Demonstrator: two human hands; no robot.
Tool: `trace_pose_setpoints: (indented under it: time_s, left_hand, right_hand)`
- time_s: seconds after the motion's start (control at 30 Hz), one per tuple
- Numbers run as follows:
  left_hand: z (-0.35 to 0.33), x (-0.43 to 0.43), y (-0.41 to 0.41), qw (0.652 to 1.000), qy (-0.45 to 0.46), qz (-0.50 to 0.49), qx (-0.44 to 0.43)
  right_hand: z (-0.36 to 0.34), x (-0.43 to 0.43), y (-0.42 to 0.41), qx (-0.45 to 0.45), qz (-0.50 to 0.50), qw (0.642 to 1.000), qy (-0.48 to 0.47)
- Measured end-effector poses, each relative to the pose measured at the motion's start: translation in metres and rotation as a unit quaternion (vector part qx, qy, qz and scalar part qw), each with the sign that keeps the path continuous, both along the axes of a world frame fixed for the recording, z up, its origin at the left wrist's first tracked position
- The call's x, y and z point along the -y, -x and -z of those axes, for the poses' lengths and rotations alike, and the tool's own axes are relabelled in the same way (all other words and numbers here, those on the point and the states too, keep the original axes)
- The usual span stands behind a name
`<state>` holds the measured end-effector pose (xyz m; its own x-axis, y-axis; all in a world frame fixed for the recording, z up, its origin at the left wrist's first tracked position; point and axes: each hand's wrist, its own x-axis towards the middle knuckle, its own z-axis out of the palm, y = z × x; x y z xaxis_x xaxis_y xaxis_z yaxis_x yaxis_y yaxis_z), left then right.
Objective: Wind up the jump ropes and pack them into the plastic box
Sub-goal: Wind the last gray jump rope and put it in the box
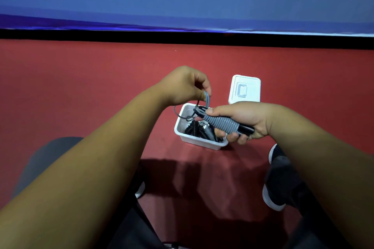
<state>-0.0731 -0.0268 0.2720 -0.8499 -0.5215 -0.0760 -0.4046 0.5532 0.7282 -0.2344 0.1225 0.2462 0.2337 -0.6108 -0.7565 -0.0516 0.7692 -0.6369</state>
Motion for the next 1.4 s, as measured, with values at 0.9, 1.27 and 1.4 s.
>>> trace_pose_setpoints:
  time_s: [0.9,1.27,1.4]
  left_hand:
    - [0.006,-0.009,0.003,0.995,-0.100,0.006,-0.011]
    - [0.002,-0.001,-0.003,0.980,-0.199,-0.001,-0.026]
    - [0.004,0.005,-0.003,0.983,-0.185,0.009,-0.012]
  right_hand:
    - [-0.001,0.014,-0.001,0.024,0.301,0.951,0.064]
    - [-0.010,0.011,0.004,0.078,0.283,0.953,0.074]
    - [-0.010,0.009,0.005,0.094,0.262,0.958,0.076]
